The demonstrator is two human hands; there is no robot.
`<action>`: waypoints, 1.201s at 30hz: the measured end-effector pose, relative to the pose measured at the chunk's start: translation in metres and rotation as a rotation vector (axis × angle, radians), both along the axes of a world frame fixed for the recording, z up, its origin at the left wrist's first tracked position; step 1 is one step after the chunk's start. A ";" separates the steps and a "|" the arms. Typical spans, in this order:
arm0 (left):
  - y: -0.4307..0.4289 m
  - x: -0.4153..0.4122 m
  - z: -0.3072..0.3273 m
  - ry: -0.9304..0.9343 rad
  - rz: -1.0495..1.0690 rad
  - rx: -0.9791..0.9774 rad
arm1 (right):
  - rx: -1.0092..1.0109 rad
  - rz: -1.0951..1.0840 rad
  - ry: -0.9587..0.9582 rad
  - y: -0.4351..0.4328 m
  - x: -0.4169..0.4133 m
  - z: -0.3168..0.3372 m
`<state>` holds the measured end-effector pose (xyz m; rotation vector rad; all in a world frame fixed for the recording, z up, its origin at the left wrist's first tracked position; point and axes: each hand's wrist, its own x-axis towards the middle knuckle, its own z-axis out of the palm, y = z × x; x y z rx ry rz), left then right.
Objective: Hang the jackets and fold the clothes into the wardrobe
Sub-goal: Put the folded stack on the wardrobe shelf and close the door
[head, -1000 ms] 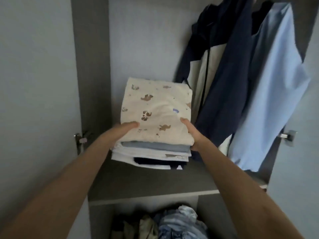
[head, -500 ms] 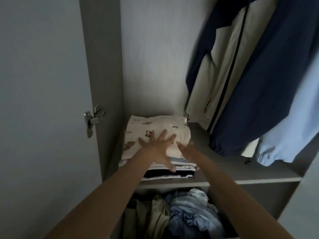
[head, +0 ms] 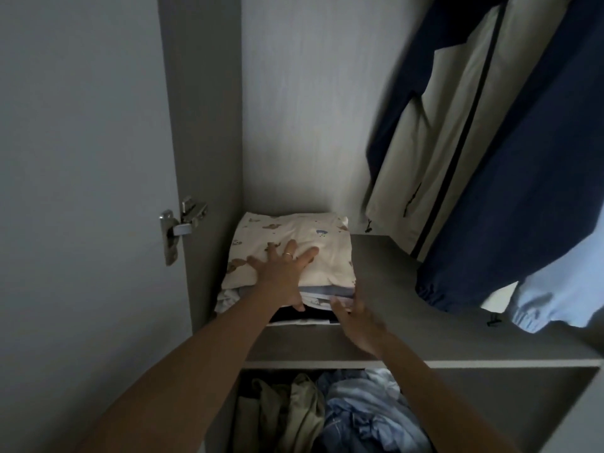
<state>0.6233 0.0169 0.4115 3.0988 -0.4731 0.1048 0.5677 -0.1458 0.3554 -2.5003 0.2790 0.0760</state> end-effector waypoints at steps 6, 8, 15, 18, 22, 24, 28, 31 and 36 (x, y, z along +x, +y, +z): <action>0.004 0.045 -0.002 -0.013 0.016 -0.023 | -0.456 0.123 0.349 -0.023 0.026 -0.009; 0.005 0.059 0.000 -0.013 0.022 -0.007 | -0.488 0.146 0.398 -0.026 0.037 -0.007; 0.009 0.099 -0.005 -0.012 0.013 -0.025 | -0.505 0.155 0.407 -0.033 0.044 -0.018; 0.010 0.102 -0.005 -0.009 0.018 -0.020 | -0.470 0.154 0.382 -0.027 0.035 -0.020; 0.005 0.091 -0.009 -0.030 0.061 -0.021 | -0.491 0.136 0.303 -0.023 0.023 -0.017; 0.003 0.071 -0.013 -0.010 0.101 -0.011 | -0.499 0.163 0.269 -0.022 0.016 -0.017; -0.016 0.018 -0.012 0.064 0.073 -0.069 | -0.473 0.316 0.227 -0.034 -0.001 -0.006; -0.041 -0.035 -0.003 0.011 -0.158 -0.137 | -0.204 0.374 0.200 -0.051 -0.055 0.023; -0.114 -0.123 0.035 0.137 -0.673 -0.411 | -0.255 0.224 -0.015 -0.121 -0.190 0.063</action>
